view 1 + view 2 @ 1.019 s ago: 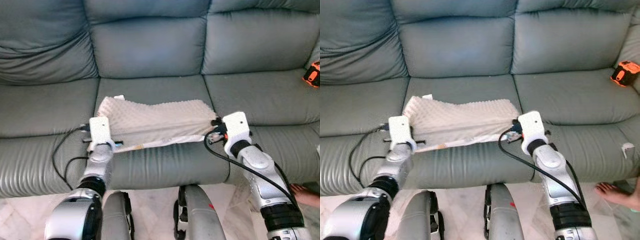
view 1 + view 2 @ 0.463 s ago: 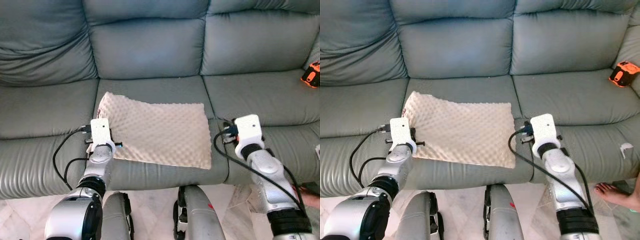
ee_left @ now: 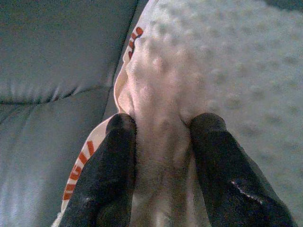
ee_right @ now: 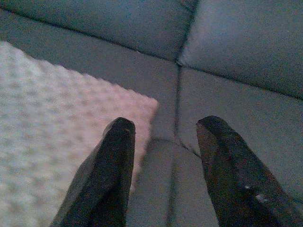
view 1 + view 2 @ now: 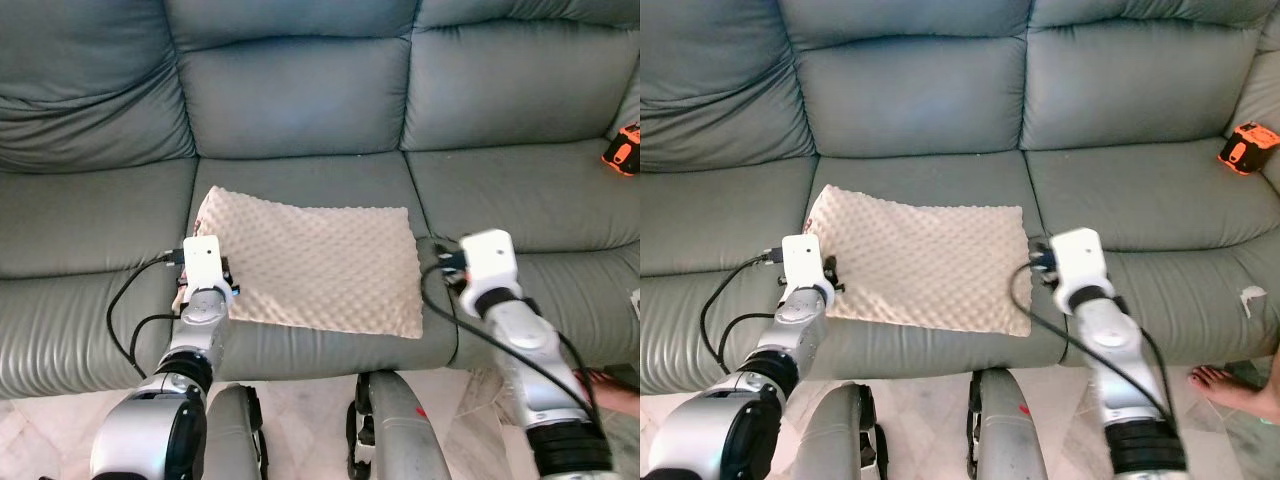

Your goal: Move the pillow to the sofa

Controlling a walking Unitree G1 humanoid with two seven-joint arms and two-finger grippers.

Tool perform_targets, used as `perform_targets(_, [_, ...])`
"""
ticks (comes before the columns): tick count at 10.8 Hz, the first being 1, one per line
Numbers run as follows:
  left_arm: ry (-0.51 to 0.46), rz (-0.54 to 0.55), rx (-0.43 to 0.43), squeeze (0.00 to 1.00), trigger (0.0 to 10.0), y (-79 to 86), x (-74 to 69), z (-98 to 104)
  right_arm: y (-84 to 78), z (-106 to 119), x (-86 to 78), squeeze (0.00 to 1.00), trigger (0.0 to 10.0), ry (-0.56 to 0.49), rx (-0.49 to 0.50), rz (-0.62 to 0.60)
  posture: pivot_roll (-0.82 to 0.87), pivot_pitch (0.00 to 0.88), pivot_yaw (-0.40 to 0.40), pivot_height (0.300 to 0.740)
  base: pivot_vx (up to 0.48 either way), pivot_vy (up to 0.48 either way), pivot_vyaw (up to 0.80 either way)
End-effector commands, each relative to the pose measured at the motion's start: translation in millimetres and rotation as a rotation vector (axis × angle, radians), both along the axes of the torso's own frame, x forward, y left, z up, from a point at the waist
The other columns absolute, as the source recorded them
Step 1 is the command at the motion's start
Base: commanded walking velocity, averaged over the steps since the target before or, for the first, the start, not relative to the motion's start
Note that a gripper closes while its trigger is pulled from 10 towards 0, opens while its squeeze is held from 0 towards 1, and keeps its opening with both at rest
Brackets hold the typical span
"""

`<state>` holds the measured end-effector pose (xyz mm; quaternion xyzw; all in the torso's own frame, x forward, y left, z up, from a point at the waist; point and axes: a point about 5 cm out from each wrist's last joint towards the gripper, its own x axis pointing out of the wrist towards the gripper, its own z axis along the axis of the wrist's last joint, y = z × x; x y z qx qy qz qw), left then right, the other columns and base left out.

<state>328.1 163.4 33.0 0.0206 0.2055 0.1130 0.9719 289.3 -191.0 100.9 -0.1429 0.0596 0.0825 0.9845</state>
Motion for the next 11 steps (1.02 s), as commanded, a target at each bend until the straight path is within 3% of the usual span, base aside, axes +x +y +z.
perform_targets(1, [0.037, 0.007, 0.036, 1.00, 10.0, 5.7, -5.9, -7, 10.0, -3, -4.0, 1.00, 10.0, 0.022, 0.003, 0.041, -0.15, 0.199, 0.017, 0.650, 0.000, 0.000, 0.00])
perform_targets(4, [0.101, -0.030, 0.040, 1.00, 10.0, 5.4, -12.2, -14, 27.4, -5, -6.8, 1.00, 10.0, 0.040, 0.021, 0.098, -0.12, 0.194, 0.022, 0.650, 0.000, 0.000, 0.00])
perform_targets(5, [0.062, -0.047, 0.058, 1.00, 10.0, 3.7, -10.4, -9, 28.7, -5, -6.8, 1.00, 10.0, 0.042, 0.025, 0.095, -0.11, 0.191, 0.021, 0.650, 0.000, 0.000, 0.00])
perform_targets(7, [-0.210, -0.087, 0.098, 1.00, 10.0, 2.2, 7.2, 37, 46.0, -4, -6.2, 1.00, 10.0, 0.057, 0.098, 0.142, -0.10, 0.187, 0.020, 0.650, 0.000, 0.000, 0.00])
perform_targets(8, [-0.304, -0.115, 0.159, 1.00, 10.0, 5.0, 9.5, 57, 56.8, -5, -6.9, 1.00, 10.0, 0.072, 0.128, 0.189, -0.08, 0.186, 0.022, 0.650, 0.000, 0.000, 0.00])
perform_targets(9, [-0.392, -0.120, 0.217, 1.00, 10.0, 14.1, 1.3, 77, 68.4, -10, -4.9, 1.00, 10.0, 0.121, 0.185, 0.199, -0.05, 0.186, 0.025, 0.650, 0.000, 0.000, 0.00])
perform_targets(10, [-0.472, -0.117, 0.288, 1.00, 10.0, 26.4, -16.3, 93, 80.4, -20, -1.4, 1.00, 10.0, 0.201, 0.230, 0.201, -0.01, 0.190, 0.024, 0.650, 0.000, 0.000, 0.00])
perform_targets(11, [-0.484, -0.118, 0.347, 1.00, 10.0, 33.8, -36.3, 96, 92.4, -27, 1.8, 1.00, 10.0, 0.267, 0.306, 0.195, 0.01, 0.191, 0.022, 0.650, 0.000, 0.000, 0.00])
